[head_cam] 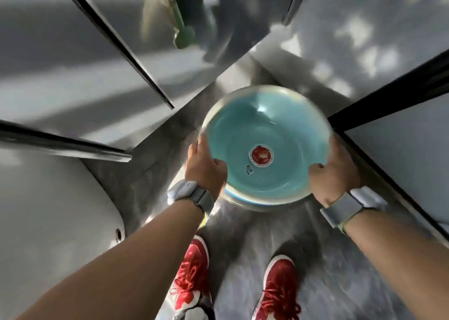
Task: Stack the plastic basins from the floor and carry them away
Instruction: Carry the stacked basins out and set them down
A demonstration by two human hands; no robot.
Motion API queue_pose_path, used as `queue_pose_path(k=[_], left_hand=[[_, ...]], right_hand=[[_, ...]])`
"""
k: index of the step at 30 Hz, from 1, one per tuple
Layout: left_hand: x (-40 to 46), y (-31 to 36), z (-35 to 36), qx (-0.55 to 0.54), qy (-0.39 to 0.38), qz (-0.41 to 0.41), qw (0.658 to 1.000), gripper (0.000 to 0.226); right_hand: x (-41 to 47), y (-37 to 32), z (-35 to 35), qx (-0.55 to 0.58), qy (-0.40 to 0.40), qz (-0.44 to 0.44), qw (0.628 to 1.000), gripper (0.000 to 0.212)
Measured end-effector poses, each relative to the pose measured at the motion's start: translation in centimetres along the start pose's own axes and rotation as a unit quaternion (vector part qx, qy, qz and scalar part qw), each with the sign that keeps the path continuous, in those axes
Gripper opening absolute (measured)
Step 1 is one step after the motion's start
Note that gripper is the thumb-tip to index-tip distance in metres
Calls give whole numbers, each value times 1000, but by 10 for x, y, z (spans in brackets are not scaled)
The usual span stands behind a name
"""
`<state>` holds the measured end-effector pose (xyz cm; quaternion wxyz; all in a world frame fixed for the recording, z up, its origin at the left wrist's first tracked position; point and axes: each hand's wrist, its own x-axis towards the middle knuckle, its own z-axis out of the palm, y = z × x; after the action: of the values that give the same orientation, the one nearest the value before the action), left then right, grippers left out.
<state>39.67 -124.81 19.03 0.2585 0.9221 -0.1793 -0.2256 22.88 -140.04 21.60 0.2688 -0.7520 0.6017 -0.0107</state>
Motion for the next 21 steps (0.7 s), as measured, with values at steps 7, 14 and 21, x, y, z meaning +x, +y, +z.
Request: queue_pose_path(k=[7,14,21], left_hand=[[71,-72,49,10,5,-21,1000,79],[122,-120,70,29,-72,-1,997,96],[109,-133,77,142,-62,8,988,93]], right_hand=[[55,-3,117,39,0,-7,999,70],[89,-15,192,86,-2,-10,996,71],[92,-35,219,143,-62,-1,988,80]])
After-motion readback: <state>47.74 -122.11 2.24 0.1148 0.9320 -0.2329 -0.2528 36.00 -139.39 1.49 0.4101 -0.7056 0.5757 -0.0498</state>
